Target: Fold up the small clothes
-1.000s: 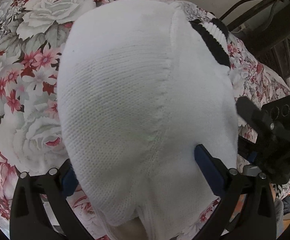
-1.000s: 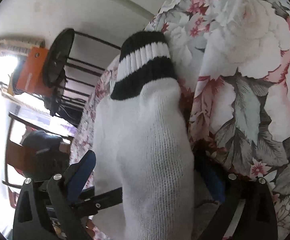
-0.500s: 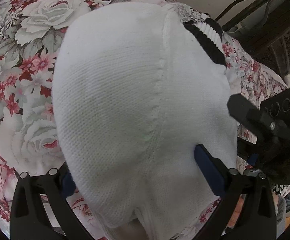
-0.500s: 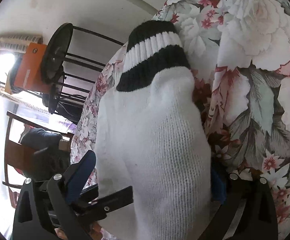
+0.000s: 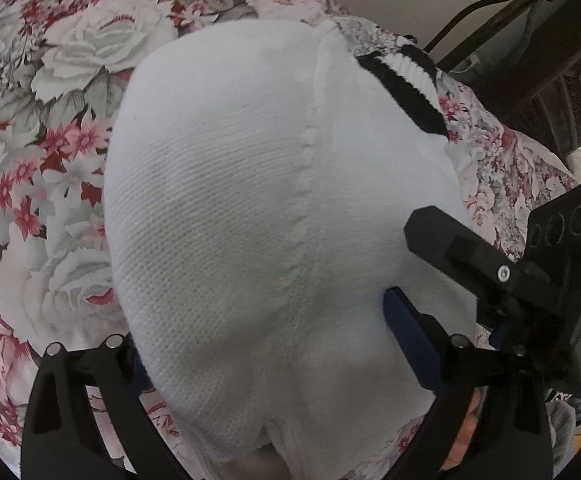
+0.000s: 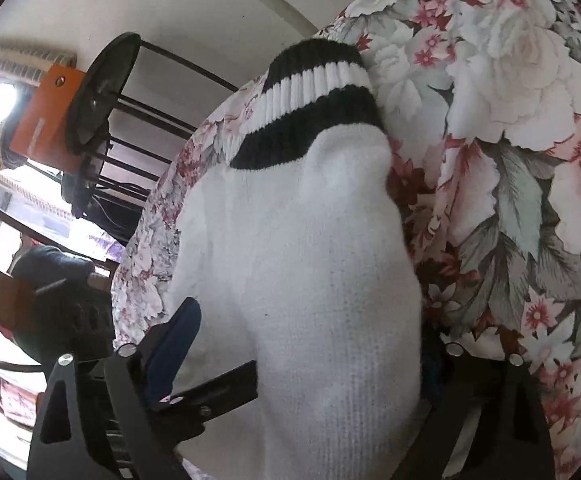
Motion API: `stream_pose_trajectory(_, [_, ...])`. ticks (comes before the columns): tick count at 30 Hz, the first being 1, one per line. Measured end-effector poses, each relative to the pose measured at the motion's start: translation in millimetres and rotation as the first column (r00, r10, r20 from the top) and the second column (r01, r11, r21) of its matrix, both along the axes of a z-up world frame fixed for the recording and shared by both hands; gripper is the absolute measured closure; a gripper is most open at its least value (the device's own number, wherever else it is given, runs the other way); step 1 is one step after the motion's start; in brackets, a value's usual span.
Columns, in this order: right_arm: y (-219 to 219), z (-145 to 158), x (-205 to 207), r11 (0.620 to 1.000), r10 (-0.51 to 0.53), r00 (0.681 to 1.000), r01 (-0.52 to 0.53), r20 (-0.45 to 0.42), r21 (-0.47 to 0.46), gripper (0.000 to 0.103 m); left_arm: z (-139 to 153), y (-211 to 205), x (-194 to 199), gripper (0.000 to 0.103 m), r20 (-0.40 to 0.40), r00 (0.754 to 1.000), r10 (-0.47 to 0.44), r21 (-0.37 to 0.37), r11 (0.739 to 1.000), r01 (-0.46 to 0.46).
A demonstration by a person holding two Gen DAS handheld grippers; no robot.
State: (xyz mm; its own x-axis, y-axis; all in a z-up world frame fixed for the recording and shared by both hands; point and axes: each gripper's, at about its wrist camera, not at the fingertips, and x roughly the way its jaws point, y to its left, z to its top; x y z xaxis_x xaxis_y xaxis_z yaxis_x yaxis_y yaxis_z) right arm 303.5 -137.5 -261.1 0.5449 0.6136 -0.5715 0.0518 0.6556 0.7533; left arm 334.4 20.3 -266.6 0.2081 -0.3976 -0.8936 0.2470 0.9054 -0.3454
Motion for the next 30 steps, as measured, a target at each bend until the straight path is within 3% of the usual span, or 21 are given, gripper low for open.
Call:
stream_pose_trajectory(5, [-15.4,7.6,-10.4,0.997,-0.031,0.999,0.032,-0.017,0.07,0.03,10.0,9.3,-4.4,0.019,0.013,1.0,0.016,-0.037,0.999,-0.015])
stream_pose_trajectory(10, [-22.7,-1.1,-18.2,0.995,-0.032,0.998,0.038,-0.063,0.089,0.049,12.3,13.6,-10.4,0.026,0.003,1.0,0.024,-0.013,1.0,-0.024])
stream_pose_trajectory(13, [-24.3,-10.1,-26.0,0.989,-0.056,0.993,0.069,-0.103,0.129,0.051,6.1,19.3,-12.4,0.029,-0.036,0.998,0.053,-0.029,0.998,-0.054])
stream_pose_trajectory(18, [-6.2,13.6,-44.9,1.0,0.002,0.996,-0.001,-0.092,0.004,0.051,19.8,13.3,-32.1,0.035,-0.009,1.0,0.016,0.016,1.0,-0.016])
stream_pose_trajectory(24, [-5.2,10.5,-76.1,1.0,0.002,0.987,0.001,-0.158,0.021,0.051,25.8,10.4,-57.2,0.037,-0.027,1.0,-0.004,0.052,0.999,0.006])
stream_pose_trajectory(30, [-7.4,9.0,-91.3,0.999,-0.007,0.981,0.017,-0.194,0.05,0.05,19.0,23.0,-74.1,0.035,-0.092,0.996,0.017,0.03,0.999,-0.014])
